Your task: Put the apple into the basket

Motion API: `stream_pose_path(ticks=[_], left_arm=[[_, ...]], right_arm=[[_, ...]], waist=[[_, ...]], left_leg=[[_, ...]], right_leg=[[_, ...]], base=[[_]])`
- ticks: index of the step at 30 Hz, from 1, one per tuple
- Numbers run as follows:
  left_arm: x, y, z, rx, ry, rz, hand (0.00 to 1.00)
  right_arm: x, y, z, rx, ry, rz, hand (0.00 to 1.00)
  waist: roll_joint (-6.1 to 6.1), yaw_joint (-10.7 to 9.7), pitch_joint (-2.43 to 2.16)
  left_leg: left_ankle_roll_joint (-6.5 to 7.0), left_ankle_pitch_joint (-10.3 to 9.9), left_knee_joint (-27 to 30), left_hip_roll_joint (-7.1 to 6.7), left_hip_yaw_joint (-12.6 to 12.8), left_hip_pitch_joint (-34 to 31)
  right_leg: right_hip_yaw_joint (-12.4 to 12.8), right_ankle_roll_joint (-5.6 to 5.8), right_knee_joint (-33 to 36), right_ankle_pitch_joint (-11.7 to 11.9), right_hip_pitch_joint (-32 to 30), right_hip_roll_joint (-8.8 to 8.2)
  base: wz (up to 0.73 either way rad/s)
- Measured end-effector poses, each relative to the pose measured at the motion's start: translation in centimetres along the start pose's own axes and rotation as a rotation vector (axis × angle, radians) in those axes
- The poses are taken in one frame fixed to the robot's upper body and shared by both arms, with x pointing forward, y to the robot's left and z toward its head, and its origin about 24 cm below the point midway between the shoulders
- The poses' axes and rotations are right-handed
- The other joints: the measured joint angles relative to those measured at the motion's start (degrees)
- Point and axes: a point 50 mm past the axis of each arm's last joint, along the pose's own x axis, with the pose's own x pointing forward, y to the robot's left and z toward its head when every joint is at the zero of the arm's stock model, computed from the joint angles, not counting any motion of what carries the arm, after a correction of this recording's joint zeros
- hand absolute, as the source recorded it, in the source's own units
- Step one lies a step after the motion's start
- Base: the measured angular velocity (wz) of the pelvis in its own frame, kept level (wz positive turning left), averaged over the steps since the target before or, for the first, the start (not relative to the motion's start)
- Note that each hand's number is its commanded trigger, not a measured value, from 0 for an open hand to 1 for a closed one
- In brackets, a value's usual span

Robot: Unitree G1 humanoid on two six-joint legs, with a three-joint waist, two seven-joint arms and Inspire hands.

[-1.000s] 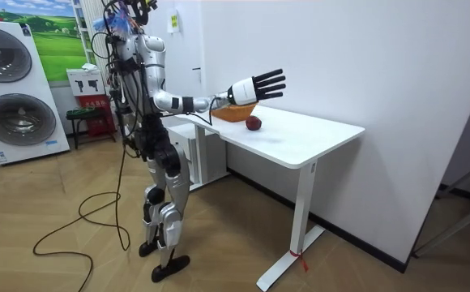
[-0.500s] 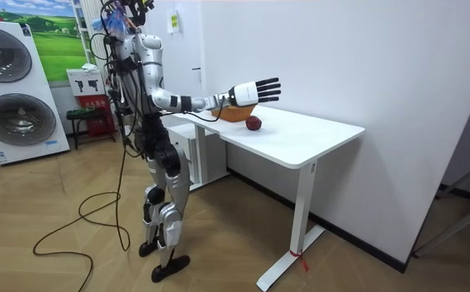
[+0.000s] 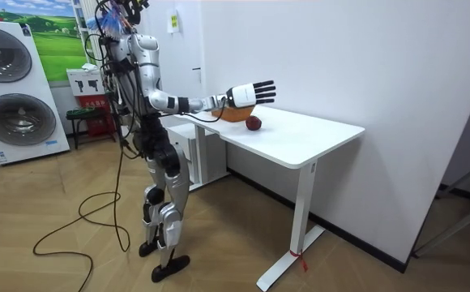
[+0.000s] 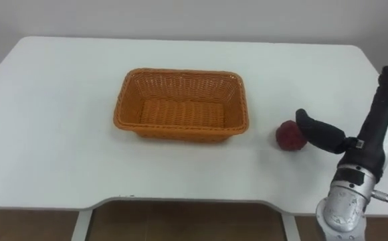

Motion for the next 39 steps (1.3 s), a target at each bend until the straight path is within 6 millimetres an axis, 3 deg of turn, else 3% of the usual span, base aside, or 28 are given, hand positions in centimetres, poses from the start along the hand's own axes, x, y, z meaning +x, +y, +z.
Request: stream_pose_path(ticks=[13,19,27,39], left_arm=[[0.0,-0.1,0.0,0.001,0.006,-0.023,0.00],[0.0,-0.3,0.0,0.006,0.006,-0.050,0.00],[0.0,-0.3,-0.1,0.021,0.021,-0.076,0.00],[0.0,0.2,-0.5,0.004,0.037,-0.070,0.00]], right_arm=[[-0.3,1.0,-1.0,-0.030,0.048,0.148,0.00],[-1.1,1.7,-3.1,-0.085,0.148,0.244,0.00],[-1.5,1.5,-4.6,-0.119,0.212,0.279,0.00],[-1.2,1.0,-5.0,-0.152,0.240,0.321,0.00]], waist=[[-0.05,0.2,-0.23],[-0.52,0.3,-0.23],[-0.49,0.4,-0.29],[-0.97,0.6,-0.22]], left_leg=[[0.00,0.0,0.1,-0.02,-0.2,-0.1],[0.00,0.0,0.8,0.00,-0.3,-0.4],[0.00,0.0,1.0,0.00,-0.8,-0.5],[0.00,0.0,0.7,-0.05,-1.3,0.0]], right_leg=[[-0.4,0.01,-0.1,0.0,0.3,-0.08],[-0.8,0.00,-0.1,0.0,0.6,-0.14],[-1.5,-0.09,0.1,0.1,0.7,-0.17],[-2.0,-0.08,-0.3,0.1,0.8,-0.28]], base=[[0.00],[0.02],[0.04],[0.01]])
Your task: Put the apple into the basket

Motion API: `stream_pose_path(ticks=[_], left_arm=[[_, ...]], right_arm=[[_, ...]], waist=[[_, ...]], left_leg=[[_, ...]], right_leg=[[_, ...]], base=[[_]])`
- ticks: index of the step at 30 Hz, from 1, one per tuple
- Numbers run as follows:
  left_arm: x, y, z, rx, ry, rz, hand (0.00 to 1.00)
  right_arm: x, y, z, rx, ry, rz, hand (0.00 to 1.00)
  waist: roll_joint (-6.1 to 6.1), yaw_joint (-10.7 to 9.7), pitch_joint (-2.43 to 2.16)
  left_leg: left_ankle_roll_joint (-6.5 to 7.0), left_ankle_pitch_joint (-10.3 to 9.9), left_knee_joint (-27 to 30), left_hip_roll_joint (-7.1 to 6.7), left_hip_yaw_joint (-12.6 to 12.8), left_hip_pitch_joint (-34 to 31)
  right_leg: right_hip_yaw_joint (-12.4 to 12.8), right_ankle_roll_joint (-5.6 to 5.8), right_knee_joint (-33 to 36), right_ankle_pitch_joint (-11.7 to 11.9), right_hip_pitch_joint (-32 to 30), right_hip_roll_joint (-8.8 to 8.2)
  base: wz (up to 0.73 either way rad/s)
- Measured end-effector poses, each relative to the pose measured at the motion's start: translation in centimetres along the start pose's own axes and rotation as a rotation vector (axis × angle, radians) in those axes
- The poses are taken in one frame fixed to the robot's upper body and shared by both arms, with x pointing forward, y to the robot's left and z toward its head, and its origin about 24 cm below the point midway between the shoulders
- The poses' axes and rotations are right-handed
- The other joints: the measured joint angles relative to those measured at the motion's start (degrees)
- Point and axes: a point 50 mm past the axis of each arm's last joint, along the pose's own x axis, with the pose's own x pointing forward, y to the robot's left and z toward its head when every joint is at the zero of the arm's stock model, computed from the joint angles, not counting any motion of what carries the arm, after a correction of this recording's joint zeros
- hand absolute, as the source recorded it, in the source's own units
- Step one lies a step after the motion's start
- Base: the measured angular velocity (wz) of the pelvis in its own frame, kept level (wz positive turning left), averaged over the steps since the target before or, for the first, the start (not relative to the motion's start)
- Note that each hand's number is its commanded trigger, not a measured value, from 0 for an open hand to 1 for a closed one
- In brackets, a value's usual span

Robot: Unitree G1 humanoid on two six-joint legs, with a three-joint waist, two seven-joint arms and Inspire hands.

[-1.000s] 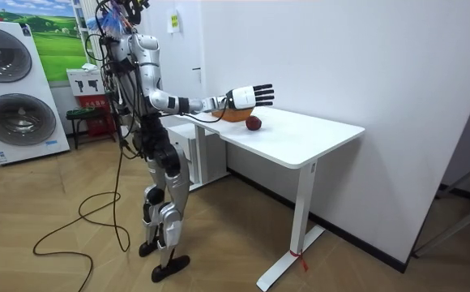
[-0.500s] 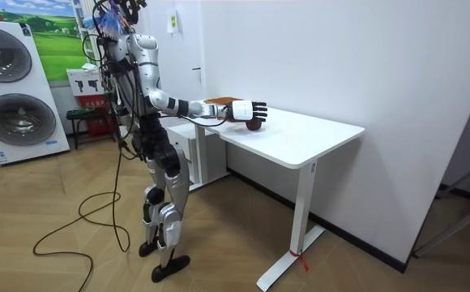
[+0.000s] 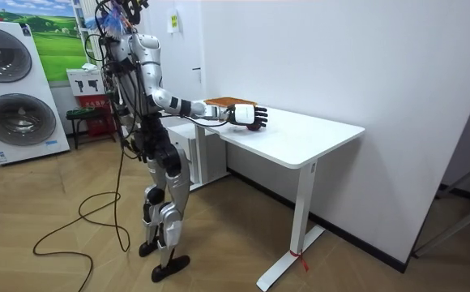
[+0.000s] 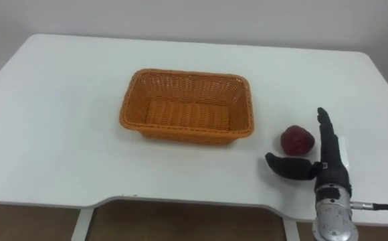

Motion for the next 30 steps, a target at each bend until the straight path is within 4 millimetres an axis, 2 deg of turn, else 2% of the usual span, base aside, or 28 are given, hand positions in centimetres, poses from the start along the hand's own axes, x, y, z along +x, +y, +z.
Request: stream_pose_path(ticks=[12,16,25,26,27,28,30], left_arm=[[-0.1,0.2,-0.9,-0.016,0.037,0.009,0.00],[-0.2,0.2,-1.1,-0.016,0.043,0.007,0.00],[-0.2,-0.1,-1.2,0.008,0.046,-0.007,0.00],[-0.2,-0.1,-1.2,0.008,0.047,-0.007,0.00],[-0.2,-0.1,-1.2,0.010,0.050,-0.009,0.00],[-0.2,0.0,-1.3,0.013,0.055,-0.018,0.00],[-0.2,0.1,-1.3,0.014,0.061,-0.024,0.00]], right_arm=[[1.0,0.2,-1.5,-0.027,0.089,0.067,0.00],[1.3,0.3,-1.4,-0.026,0.095,0.086,0.00],[2.1,-0.4,-1.6,-0.066,0.116,0.136,0.00],[2.2,-0.5,-1.6,-0.069,0.116,0.139,0.14],[2.4,-0.6,-1.5,-0.074,0.119,0.144,0.86],[2.5,-0.8,-1.4,-0.080,0.117,0.151,1.00],[2.6,-1.0,-1.4,-0.088,0.116,0.163,1.00]], waist=[[-1.17,-0.1,0.26],[-1.79,-0.2,0.40],[-1.94,-0.3,0.36],[-1.94,-0.3,0.36],[-1.94,-0.3,0.35],[-1.94,-0.2,0.35],[-1.93,-0.2,0.34]], left_leg=[[-0.01,0.0,0.4,-0.02,-0.5,0.0],[0.00,0.0,0.9,-0.12,-1.2,-0.2],[0.01,0.0,1.0,-0.34,-2.2,-0.1],[0.01,0.0,1.0,-0.35,-2.2,-0.1],[0.01,0.0,1.0,-0.39,-2.4,-0.1],[0.01,0.0,1.0,-0.41,-2.5,-0.1],[0.01,0.0,1.1,-0.43,-2.5,-0.2]], right_leg=[[-0.9,0.00,0.0,0.0,1.1,-0.14],[-1.3,0.00,-0.1,0.0,1.1,-0.09],[-2.2,0.02,-0.9,0.1,1.9,-0.18],[-2.3,0.02,-0.9,0.1,1.9,-0.19],[-2.4,0.02,-0.9,0.1,1.9,-0.20],[-2.4,0.02,-0.9,0.1,1.9,-0.21],[-2.5,0.02,-1.0,0.1,1.9,-0.22]], base=[[0.02],[0.04],[0.05],[0.05],[0.05],[0.05],[0.00]])
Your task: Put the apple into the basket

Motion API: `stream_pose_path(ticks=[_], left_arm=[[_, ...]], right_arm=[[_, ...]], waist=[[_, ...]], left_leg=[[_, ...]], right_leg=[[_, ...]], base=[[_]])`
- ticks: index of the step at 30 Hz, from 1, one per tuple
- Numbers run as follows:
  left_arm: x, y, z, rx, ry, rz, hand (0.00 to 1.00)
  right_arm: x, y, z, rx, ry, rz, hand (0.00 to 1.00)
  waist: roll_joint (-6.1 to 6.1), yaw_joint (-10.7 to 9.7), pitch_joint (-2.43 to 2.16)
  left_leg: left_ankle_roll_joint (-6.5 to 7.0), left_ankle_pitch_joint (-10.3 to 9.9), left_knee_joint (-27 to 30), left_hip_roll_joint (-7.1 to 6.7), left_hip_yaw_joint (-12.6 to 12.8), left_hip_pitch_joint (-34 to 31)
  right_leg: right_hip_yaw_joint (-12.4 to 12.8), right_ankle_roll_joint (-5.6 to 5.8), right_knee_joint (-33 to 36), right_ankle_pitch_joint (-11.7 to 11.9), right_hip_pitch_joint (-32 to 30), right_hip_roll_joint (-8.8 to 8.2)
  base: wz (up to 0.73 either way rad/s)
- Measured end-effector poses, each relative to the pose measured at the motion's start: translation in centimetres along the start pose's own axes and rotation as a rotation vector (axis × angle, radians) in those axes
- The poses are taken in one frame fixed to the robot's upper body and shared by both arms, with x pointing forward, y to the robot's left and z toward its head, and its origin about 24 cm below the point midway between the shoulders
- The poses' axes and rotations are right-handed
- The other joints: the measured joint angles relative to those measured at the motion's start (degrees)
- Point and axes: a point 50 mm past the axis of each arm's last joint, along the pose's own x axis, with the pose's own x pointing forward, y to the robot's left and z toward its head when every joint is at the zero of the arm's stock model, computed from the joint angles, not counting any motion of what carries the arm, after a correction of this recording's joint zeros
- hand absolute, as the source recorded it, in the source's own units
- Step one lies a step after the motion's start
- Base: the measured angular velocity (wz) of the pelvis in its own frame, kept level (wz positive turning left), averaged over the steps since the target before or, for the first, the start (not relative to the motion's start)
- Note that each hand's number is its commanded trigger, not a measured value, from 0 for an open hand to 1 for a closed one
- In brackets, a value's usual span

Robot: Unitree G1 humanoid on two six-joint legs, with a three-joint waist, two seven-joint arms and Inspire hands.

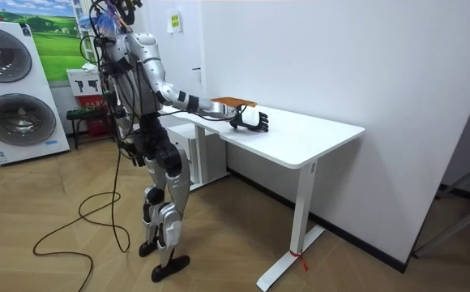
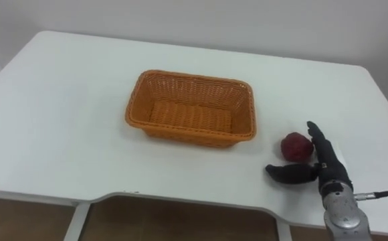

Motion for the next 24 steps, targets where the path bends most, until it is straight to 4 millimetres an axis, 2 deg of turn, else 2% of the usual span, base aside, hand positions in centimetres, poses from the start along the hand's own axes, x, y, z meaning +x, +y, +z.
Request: stream_pose_path(ticks=[8,14,24], left_arm=[[0.0,0.6,-0.1,0.022,0.004,-0.008,0.00],[0.0,0.6,-0.2,0.023,0.017,-0.027,0.00],[0.1,0.7,0.2,0.028,0.008,-0.035,0.00]], right_arm=[[0.6,-1.4,0.6,-0.050,-0.002,-0.027,1.00],[0.9,-1.3,0.6,-0.064,0.013,-0.011,1.00],[0.9,-1.3,0.5,-0.063,0.018,-0.010,1.00]], waist=[[-0.25,0.1,-0.22],[-0.49,0.4,-0.40],[-0.35,1.5,-0.33]], left_leg=[[-0.02,0.0,0.0,0.04,-0.1,0.1],[-0.04,0.0,0.0,0.08,-0.2,0.0],[-0.03,0.0,-0.2,0.40,0.1,0.0]], right_leg=[[-0.3,0.00,0.1,0.0,0.0,0.02],[-0.4,0.00,0.2,0.0,0.0,0.04],[-0.3,0.00,0.2,0.0,0.0,0.04]], base=[[0.00],[0.00],[0.00]])
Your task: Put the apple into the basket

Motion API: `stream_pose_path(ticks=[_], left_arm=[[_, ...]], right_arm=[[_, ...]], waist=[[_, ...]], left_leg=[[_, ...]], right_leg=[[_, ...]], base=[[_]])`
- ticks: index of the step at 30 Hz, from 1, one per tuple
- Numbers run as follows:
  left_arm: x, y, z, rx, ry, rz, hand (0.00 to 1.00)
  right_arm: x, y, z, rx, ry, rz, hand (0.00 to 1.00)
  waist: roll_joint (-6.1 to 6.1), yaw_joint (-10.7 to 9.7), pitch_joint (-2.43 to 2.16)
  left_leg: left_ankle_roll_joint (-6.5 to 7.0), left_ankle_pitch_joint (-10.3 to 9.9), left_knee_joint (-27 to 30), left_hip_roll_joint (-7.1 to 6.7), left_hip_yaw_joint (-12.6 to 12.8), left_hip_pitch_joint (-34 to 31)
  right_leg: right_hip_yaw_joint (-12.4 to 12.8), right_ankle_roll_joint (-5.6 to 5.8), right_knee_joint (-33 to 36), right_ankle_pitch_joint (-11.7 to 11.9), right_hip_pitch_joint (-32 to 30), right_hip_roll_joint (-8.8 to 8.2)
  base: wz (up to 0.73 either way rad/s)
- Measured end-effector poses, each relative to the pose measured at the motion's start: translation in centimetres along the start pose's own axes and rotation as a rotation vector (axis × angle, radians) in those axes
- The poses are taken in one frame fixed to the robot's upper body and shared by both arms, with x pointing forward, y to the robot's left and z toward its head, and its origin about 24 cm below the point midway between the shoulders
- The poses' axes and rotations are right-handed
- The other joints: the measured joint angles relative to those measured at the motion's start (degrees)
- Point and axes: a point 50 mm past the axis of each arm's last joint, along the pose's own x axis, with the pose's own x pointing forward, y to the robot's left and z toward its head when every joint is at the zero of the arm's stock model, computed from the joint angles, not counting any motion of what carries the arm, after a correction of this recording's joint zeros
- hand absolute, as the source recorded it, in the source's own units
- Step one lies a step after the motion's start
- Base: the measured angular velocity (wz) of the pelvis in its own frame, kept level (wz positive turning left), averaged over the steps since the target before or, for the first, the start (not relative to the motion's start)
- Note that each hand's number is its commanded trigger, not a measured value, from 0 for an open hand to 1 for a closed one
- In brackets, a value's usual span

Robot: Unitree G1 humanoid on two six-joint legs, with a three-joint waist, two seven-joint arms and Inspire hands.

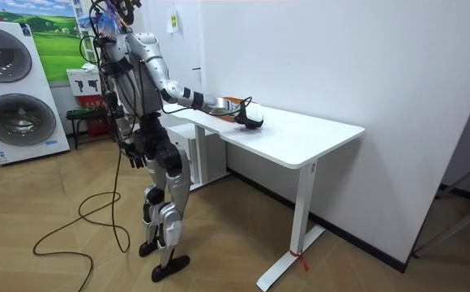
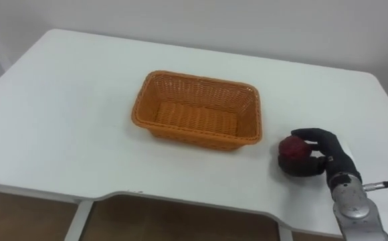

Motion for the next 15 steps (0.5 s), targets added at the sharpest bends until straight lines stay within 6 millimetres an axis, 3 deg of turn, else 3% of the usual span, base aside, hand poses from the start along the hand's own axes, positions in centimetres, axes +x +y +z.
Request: stream_pose_path(ticks=[8,12,15], left_arm=[[0.0,0.2,0.7,0.001,-0.024,0.013,0.00],[0.1,0.0,0.9,-0.002,-0.031,0.026,0.00],[0.0,-0.1,0.7,0.006,-0.028,0.033,0.00]], right_arm=[[0.0,-0.4,0.1,0.014,-0.005,-0.077,1.00],[0.2,-1.0,1.9,0.059,-0.075,-0.150,1.00],[0.0,-1.8,4.0,0.072,-0.164,-0.210,1.00]], waist=[[0.40,0.0,0.14],[1.67,-0.2,-0.27],[1.65,-0.2,-0.06]], left_leg=[[0.00,0.0,0.3,-0.20,0.1,-0.8],[-0.03,0.1,-0.5,-0.22,0.6,-0.6],[-0.07,0.6,-1.3,-0.37,0.7,0.1]], right_leg=[[-0.1,-0.01,0.1,0.1,-0.3,0.01],[0.1,0.00,0.2,0.1,-0.6,-0.02],[0.0,0.01,0.1,0.0,-0.4,-0.14]], base=[[0.01],[-0.05],[0.00]])
